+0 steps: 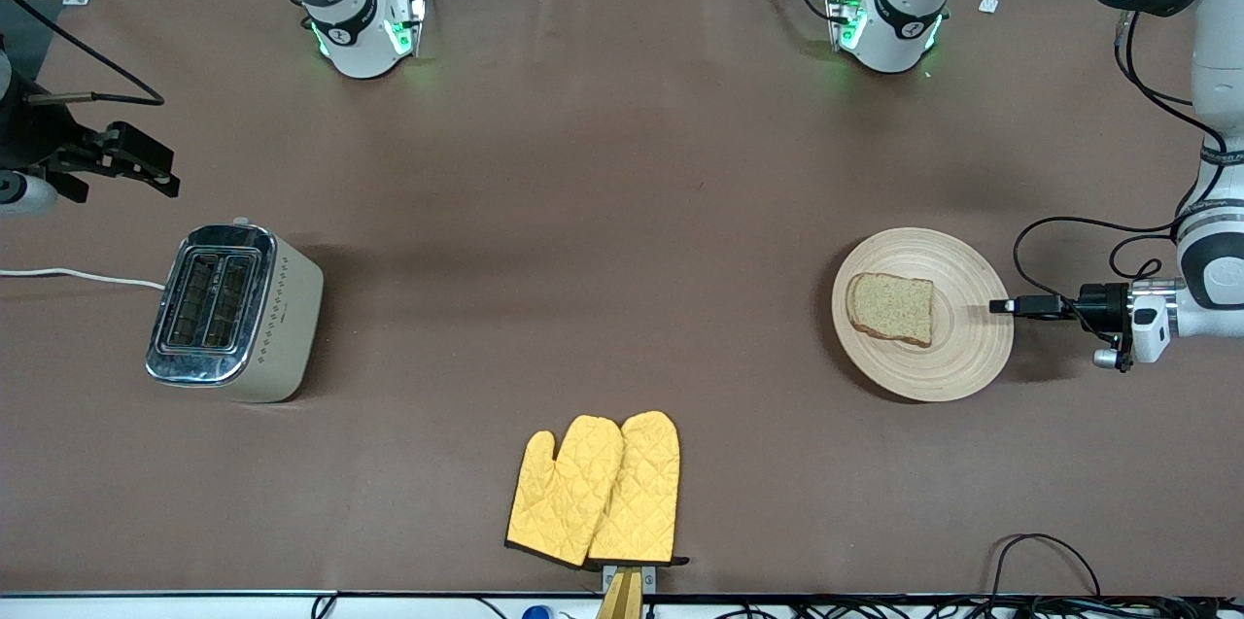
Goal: Move plate and put bread in toaster
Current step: 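Reach the left gripper to the wooden plate's rim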
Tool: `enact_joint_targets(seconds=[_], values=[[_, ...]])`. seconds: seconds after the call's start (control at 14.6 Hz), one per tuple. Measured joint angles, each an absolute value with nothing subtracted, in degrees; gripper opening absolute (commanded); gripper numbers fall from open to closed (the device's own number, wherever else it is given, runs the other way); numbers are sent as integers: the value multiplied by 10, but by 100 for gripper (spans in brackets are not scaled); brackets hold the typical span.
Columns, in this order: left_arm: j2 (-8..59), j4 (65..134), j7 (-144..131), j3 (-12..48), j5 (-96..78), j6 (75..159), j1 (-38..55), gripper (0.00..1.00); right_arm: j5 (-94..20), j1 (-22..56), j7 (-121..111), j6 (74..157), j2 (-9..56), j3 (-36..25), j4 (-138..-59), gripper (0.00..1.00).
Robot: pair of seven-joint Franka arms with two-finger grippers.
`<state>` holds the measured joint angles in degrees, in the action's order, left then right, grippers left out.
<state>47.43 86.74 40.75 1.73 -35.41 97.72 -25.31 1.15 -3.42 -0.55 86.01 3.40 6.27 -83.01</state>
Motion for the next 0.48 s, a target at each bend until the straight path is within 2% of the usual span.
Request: enact_joint_targets(seconds=[0.14, 0.48], values=[[474, 867, 451, 17, -354, 977, -253, 1, 12, -35, -5, 860, 34, 62, -830, 100], [475, 862, 546, 21, -368, 964, -257, 0, 12, -35, -5, 860, 34, 61, -830, 100]])
